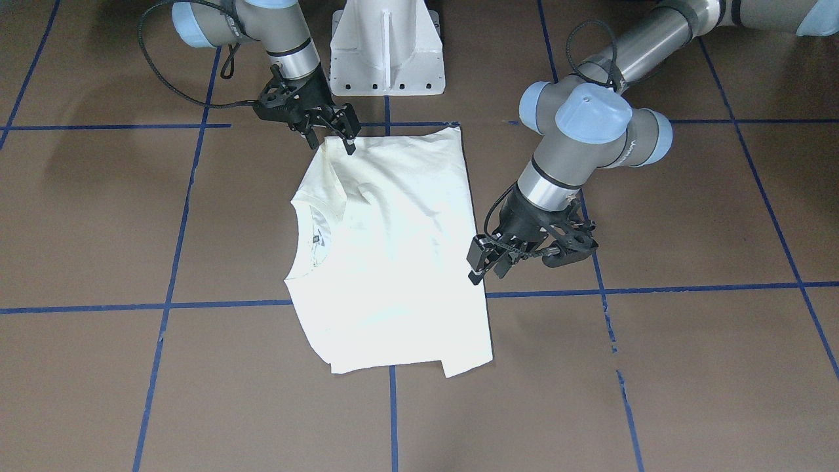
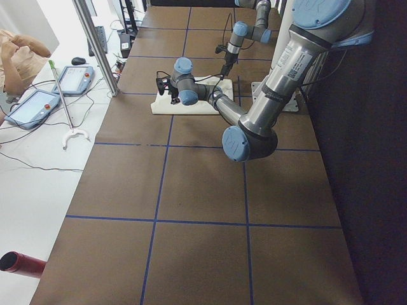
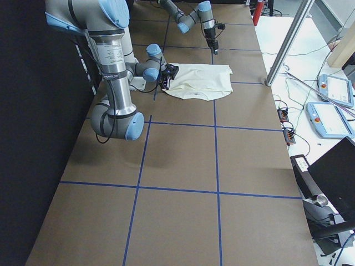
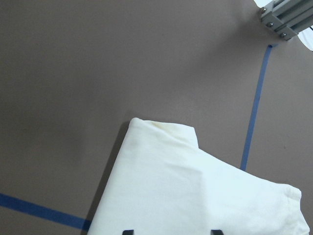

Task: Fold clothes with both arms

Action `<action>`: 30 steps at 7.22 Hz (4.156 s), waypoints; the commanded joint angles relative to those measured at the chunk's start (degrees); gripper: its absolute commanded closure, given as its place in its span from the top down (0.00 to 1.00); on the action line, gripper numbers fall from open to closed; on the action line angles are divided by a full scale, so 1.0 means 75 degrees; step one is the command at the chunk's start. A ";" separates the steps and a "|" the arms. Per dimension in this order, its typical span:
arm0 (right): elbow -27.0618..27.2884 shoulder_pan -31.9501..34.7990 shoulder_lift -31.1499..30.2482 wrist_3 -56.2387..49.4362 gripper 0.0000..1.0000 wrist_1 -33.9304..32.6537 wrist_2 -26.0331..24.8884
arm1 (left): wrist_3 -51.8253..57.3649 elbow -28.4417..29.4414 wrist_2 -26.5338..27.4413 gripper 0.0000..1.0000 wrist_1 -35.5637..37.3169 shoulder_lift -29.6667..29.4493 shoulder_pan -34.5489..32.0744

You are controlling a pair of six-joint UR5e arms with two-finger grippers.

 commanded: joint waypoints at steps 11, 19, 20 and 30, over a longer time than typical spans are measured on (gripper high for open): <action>0.0402 -0.0223 -0.0080 0.0109 0.00 -0.0474 -0.0006 | -0.0073 -0.0603 -0.0011 0.59 0.0029 0.0125 -0.0072; 0.1378 -0.0704 -0.0350 0.0883 0.00 -0.1095 -0.0042 | -0.1398 -0.3443 0.0313 0.61 0.1100 0.2575 0.2615; 0.1378 -0.0692 -0.0350 0.0883 0.00 -0.1095 -0.0030 | -0.1398 -0.3443 0.0769 0.60 0.1768 0.2401 0.3110; 0.1413 -0.0704 -0.0256 0.0883 0.00 -0.1095 -0.0007 | -0.1386 -0.3208 0.0832 0.45 0.2079 0.2340 0.3935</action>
